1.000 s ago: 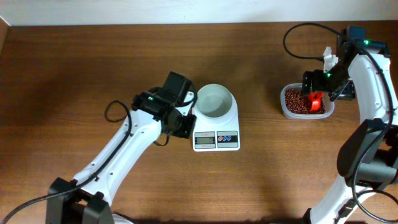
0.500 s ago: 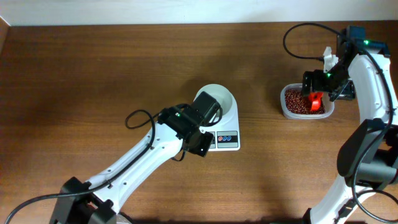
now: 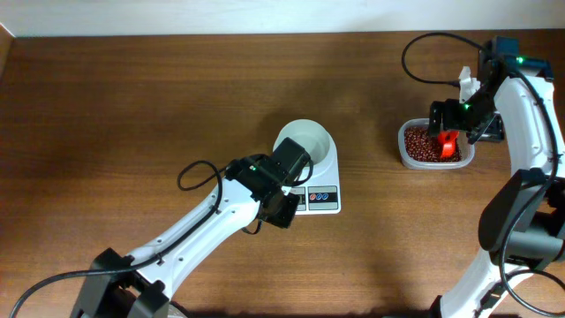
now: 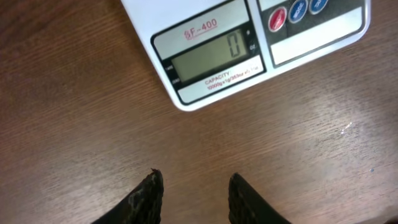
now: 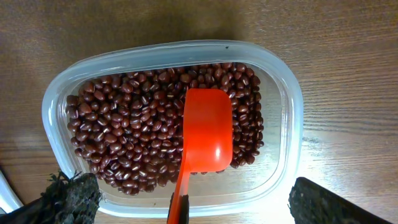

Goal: Scoop item into bowl and weigh 50g on scale
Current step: 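Move the left gripper back over the scale display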

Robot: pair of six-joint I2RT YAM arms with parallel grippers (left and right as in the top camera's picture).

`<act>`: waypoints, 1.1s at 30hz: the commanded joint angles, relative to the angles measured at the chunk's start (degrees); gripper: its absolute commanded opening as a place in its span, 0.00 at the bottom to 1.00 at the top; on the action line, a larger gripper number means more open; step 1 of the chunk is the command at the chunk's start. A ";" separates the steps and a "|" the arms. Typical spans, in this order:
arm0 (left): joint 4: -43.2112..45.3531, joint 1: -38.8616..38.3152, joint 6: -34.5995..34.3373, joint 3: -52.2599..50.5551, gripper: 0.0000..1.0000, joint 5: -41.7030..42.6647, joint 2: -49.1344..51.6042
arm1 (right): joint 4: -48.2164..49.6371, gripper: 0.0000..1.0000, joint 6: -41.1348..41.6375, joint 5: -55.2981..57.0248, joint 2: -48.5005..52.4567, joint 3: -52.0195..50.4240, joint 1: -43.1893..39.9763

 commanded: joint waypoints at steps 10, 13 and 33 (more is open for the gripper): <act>-2.43 -0.44 -0.15 -1.97 0.71 1.14 -0.59 | -0.02 0.99 0.35 0.26 0.48 0.02 -0.07; -2.38 -0.44 -0.15 -1.97 0.87 1.14 -0.59 | -0.02 0.99 0.35 0.26 0.48 0.02 -0.07; 1.64 -3.17 -0.15 -1.97 0.99 0.17 -0.59 | -0.02 0.99 0.35 0.26 0.48 0.02 -0.07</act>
